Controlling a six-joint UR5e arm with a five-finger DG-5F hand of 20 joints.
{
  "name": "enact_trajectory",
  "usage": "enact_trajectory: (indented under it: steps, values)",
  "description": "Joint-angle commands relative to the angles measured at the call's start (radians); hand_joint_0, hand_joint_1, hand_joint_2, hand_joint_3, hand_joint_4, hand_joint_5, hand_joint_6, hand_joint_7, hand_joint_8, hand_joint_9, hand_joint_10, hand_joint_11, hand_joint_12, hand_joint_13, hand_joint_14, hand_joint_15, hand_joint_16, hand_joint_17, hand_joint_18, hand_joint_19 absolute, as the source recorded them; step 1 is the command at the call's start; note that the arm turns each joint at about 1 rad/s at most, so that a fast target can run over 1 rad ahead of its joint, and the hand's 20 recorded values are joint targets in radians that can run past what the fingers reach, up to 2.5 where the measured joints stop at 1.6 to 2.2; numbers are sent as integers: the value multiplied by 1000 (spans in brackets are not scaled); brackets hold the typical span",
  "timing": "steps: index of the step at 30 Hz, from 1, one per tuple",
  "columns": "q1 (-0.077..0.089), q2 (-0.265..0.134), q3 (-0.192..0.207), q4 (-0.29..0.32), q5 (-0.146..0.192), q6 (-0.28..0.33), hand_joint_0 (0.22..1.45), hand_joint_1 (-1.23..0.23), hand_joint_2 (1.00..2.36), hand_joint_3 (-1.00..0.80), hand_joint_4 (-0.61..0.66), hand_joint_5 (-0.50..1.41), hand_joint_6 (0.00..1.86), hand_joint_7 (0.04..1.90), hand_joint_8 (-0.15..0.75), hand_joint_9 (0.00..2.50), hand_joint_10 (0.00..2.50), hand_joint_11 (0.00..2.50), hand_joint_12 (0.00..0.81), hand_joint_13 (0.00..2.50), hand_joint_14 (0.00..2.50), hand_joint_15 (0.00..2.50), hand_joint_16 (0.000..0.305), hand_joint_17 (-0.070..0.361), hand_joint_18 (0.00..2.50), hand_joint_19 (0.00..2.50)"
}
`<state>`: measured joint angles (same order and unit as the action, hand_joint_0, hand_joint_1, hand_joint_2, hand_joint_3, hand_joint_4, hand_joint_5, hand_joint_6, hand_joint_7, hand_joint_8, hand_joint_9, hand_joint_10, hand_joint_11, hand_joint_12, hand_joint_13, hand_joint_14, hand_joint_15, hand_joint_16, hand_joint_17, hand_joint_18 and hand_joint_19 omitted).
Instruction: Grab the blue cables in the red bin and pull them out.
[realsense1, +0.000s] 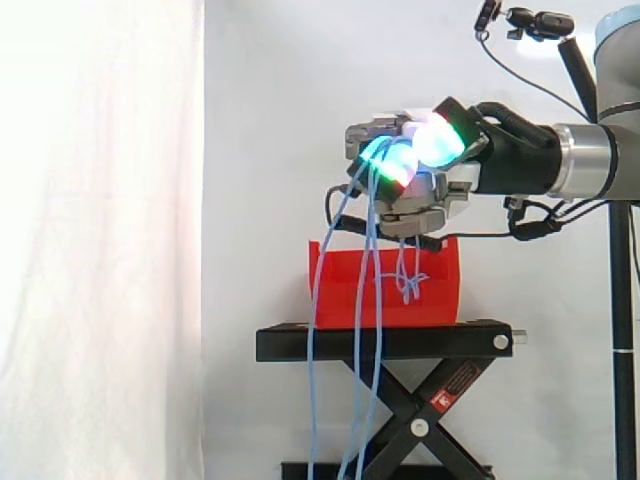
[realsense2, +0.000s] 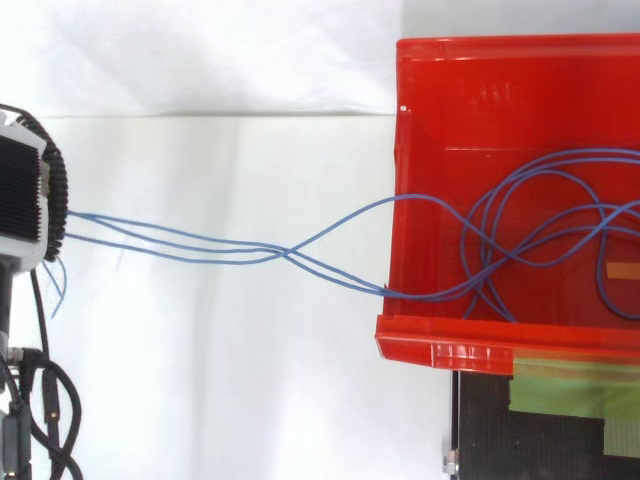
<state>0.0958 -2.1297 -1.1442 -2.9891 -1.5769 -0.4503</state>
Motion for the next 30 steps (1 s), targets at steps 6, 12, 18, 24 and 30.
enact_trajectory:
  steps: [6,12,18,24,30]
  values:
    - [2,1,0,-28,9,68,865,-861,1000,-1000,49,808,1019,595,212,1387,17,1555,283,1219,2250,1176,34,76,1458,1832]
    - [1,1,0,-39,6,68,862,-861,1000,-1000,62,823,903,614,204,1382,17,1559,286,1217,2209,1188,34,77,1452,1827]
    - [2,1,0,-45,5,63,858,-858,1000,-1000,66,833,852,615,214,1377,18,1564,290,1221,2131,1209,35,78,1435,1815]
    - [2,1,0,-45,3,63,850,-852,1000,-1000,64,837,810,629,209,1363,18,1549,290,1226,2076,1209,35,80,1429,1792]
    - [2,1,0,-45,3,61,838,-841,1000,-1000,72,844,761,642,221,1362,19,1544,290,1232,2025,1216,36,80,1422,1788]
